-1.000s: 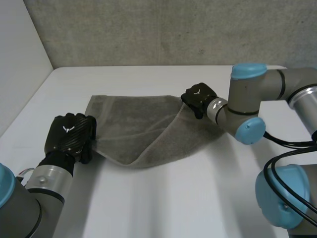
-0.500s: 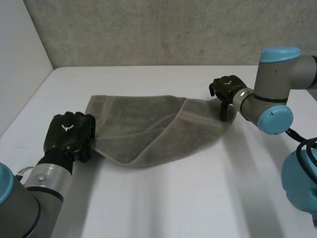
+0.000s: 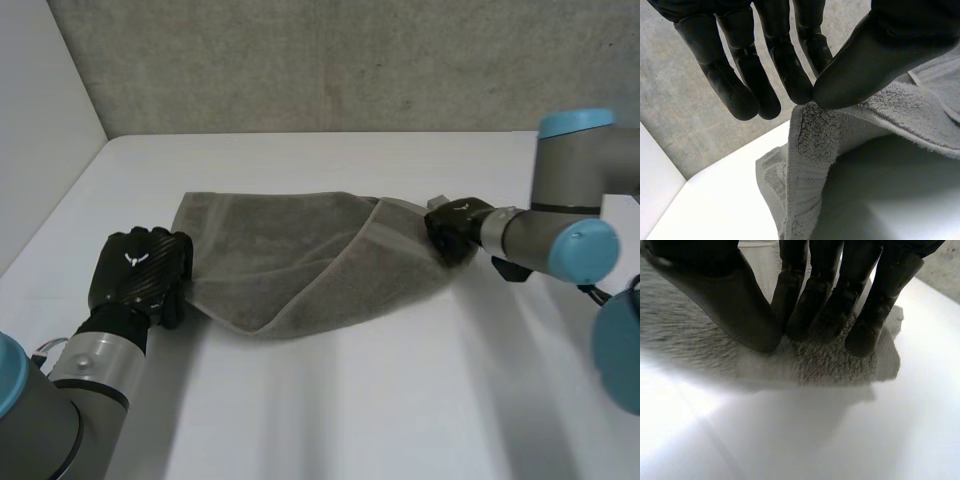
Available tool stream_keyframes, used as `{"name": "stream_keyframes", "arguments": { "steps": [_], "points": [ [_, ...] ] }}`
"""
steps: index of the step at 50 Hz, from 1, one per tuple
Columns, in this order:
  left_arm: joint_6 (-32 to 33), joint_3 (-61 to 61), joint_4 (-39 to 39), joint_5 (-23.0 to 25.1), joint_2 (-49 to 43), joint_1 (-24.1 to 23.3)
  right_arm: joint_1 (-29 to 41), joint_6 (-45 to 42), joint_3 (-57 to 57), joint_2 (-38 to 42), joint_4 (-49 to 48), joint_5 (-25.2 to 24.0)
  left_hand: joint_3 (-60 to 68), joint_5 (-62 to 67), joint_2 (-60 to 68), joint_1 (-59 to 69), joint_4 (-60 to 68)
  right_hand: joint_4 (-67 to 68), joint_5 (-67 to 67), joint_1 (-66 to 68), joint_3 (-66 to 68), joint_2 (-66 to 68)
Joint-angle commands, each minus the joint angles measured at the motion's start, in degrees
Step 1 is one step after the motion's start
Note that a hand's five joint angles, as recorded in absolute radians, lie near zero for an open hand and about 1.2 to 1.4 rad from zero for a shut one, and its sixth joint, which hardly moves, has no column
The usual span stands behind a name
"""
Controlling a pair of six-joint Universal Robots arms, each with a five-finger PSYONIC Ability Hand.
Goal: Fold the towel.
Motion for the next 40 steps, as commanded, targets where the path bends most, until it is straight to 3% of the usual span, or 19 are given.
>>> {"name": "stream_keyframes", "arguments": {
  "steps": [1, 3, 7, 9, 10, 12, 18, 22, 28, 36, 40],
  "points": [
    [0.00, -0.68, -0.07, 0.00, 0.30, -0.04, -5.34, -0.99, 19.25, -13.76, -5.20, -5.51, -8.40, -15.27, -6.42, -0.22, -6.69, 3.70, 5.40, 9.57, 4.16, 3.67],
    [0.00, -0.69, -0.07, 0.00, 0.30, 0.04, -7.70, -1.51, 25.81, -19.45, -7.47, -6.03, -8.40, -15.27, -6.42, -0.22, -6.69, 3.70, 5.40, 9.57, 4.16, 3.67],
    [0.00, -0.51, 0.02, 0.00, 0.30, 0.04, -9.03, -2.04, 29.98, -22.90, -8.98, -6.21, -8.40, -15.27, -6.42, -0.22, -6.69, 3.70, 5.40, 9.57, 4.16, 3.67],
    [0.00, -0.51, 0.02, 0.00, 0.38, -0.04, -9.12, -2.13, 31.29, -23.52, -10.99, -6.04, -8.40, -15.27, -6.42, -0.22, -6.69, -23.02, -21.32, -17.16, -22.56, -23.06],
    [0.00, -0.42, -0.07, 0.00, 0.38, -0.05, -9.12, -2.13, 31.29, -23.52, -11.00, -6.03, -8.40, -15.27, -6.42, -0.22, -6.69, -23.15, -21.45, -17.29, -22.69, -23.19],
    [0.00, -0.25, 0.02, 0.00, 0.38, -0.05, -8.86, -1.69, 30.86, -23.61, -13.62, -5.51, -8.40, -15.27, -6.42, -0.22, -6.69, -49.79, -48.09, -43.92, -49.33, -49.82],
    [-0.09, -0.07, 0.02, 0.09, 0.30, -0.05, -6.75, 0.77, 25.76, -21.67, -16.18, -3.40, -8.40, -15.27, -6.42, -0.22, -6.69, -52.76, -51.06, -46.89, -52.30, -52.79],
    [-0.09, -0.07, 0.02, 0.09, 0.30, 0.04, -3.15, 6.38, 15.34, -13.18, -16.45, 0.72, -8.40, -15.27, -6.42, -0.22, -6.69, -53.43, -51.73, -47.56, -52.97, -53.46],
    [-0.09, 0.02, 0.02, 0.09, 0.21, 1.09, -0.51, 7.98, -1.19, -2.01, -13.99, 5.38, -8.40, -15.27, -6.42, -0.22, -6.69, -53.43, -51.73, -47.57, -52.97, -53.47],
    [-0.09, 0.19, 0.10, 0.09, -0.32, 1.45, 1.16, 7.54, -19.39, 10.91, -6.88, 6.71, -8.40, -15.27, -6.42, -0.22, -6.69, -51.58, -49.88, -45.72, -51.13, -51.62],
    [-0.09, 0.19, 0.02, 0.09, -0.41, 1.45, 1.43, 7.54, -23.37, 13.57, -4.49, 6.97, -8.40, -15.27, -6.42, -0.22, -6.69, -49.90, -48.20, -44.03, -49.44, -49.93]
  ]
}}
